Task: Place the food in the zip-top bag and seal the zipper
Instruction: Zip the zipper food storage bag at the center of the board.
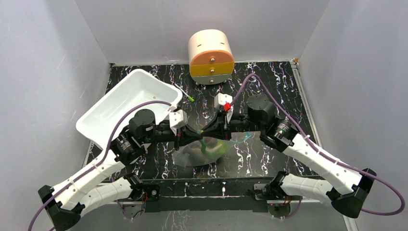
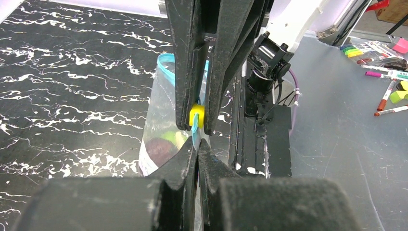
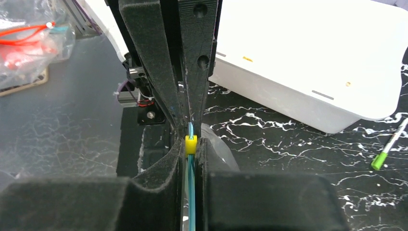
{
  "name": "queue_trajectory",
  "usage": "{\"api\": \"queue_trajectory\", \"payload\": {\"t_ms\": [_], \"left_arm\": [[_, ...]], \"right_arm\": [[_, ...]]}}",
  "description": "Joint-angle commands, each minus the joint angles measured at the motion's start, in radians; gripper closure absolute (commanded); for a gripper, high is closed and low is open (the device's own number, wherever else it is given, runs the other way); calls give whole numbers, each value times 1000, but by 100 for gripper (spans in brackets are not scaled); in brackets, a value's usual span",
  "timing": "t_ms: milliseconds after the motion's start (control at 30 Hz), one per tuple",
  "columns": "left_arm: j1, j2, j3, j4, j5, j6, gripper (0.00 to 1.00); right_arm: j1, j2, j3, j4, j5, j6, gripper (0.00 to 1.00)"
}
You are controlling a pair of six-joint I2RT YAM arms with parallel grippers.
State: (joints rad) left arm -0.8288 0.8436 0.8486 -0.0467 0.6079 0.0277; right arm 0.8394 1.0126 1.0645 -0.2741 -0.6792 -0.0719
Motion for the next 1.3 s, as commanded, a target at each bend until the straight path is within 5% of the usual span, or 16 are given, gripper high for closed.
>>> {"api": "queue_trajectory", "payload": {"t_ms": [0, 633, 767, 1000, 1067, 1133, 1167, 1267], "left_arm": [[-4, -62, -23, 46, -16, 26, 100], [-4, -182, -95, 108, -128, -51, 100], [-3, -153, -64, 60, -62, -51, 72], [-4, -21, 36, -25, 6, 15, 57], [-3, 16, 68, -41, 30, 35, 63], [-3, 36, 88, -38, 27, 40, 93], [-4, 38, 91, -30, 22, 38, 100], [-4, 10, 79, 22, 7, 14, 100]], "right_arm": [[7, -13, -7, 58, -7, -11, 100], [7, -66, 3, -182, 120, -112, 100], [7, -40, 47, -165, 92, -116, 100], [7, 29, 158, -197, 55, -146, 100], [7, 40, 176, -204, 46, -148, 100], [7, 45, 181, -203, 40, -149, 100], [7, 44, 182, -203, 39, -146, 100], [7, 30, 169, -212, 50, -136, 100]]}}
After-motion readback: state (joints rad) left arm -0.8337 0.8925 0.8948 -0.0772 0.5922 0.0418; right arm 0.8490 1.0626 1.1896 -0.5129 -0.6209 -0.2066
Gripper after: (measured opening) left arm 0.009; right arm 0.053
